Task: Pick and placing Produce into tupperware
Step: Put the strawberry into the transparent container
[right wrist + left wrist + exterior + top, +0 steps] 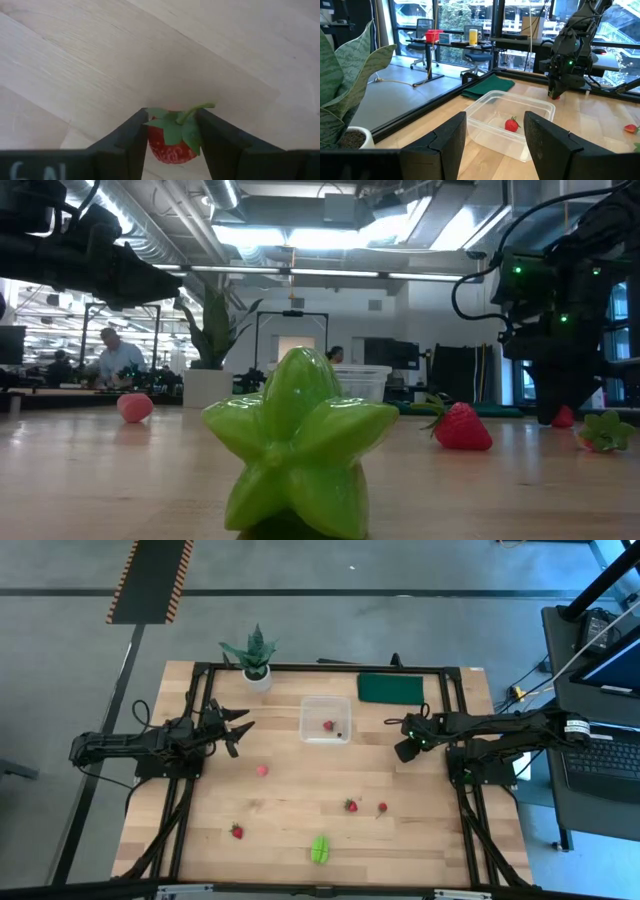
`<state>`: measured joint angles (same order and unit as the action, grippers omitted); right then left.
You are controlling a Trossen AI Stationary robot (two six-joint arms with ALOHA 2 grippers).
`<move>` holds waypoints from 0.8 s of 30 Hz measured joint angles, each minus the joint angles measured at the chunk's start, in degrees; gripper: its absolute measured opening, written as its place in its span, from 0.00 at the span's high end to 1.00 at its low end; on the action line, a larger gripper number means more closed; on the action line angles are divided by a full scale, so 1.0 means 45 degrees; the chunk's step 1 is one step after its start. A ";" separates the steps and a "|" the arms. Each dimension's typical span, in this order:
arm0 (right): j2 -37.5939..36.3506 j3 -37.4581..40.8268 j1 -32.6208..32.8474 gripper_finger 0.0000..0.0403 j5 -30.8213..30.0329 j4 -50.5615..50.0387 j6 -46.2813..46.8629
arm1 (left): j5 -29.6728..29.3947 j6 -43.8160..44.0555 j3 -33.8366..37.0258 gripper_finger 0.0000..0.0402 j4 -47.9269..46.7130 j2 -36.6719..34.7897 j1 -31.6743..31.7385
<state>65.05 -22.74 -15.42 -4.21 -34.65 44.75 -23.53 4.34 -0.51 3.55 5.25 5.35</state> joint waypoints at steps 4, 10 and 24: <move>0.0002 -0.0061 0.0005 0.64 0.0047 -0.0008 -0.0002 | 0.0000 0.0002 0.0003 0.52 -0.0001 -0.0001 0.0002; 0.0054 -0.0875 0.0049 0.61 0.0883 0.0216 -0.0058 | 0.0000 -0.0001 0.0004 0.52 0.0000 -0.0003 0.0004; 0.0106 -0.5503 0.0024 0.61 0.0749 0.3338 -0.2861 | 0.0000 -0.0001 -0.0001 0.52 0.0001 -0.0003 0.0004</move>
<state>65.53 -47.51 -15.31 -0.84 -19.63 31.88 -23.53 4.34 -0.51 3.55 5.23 5.37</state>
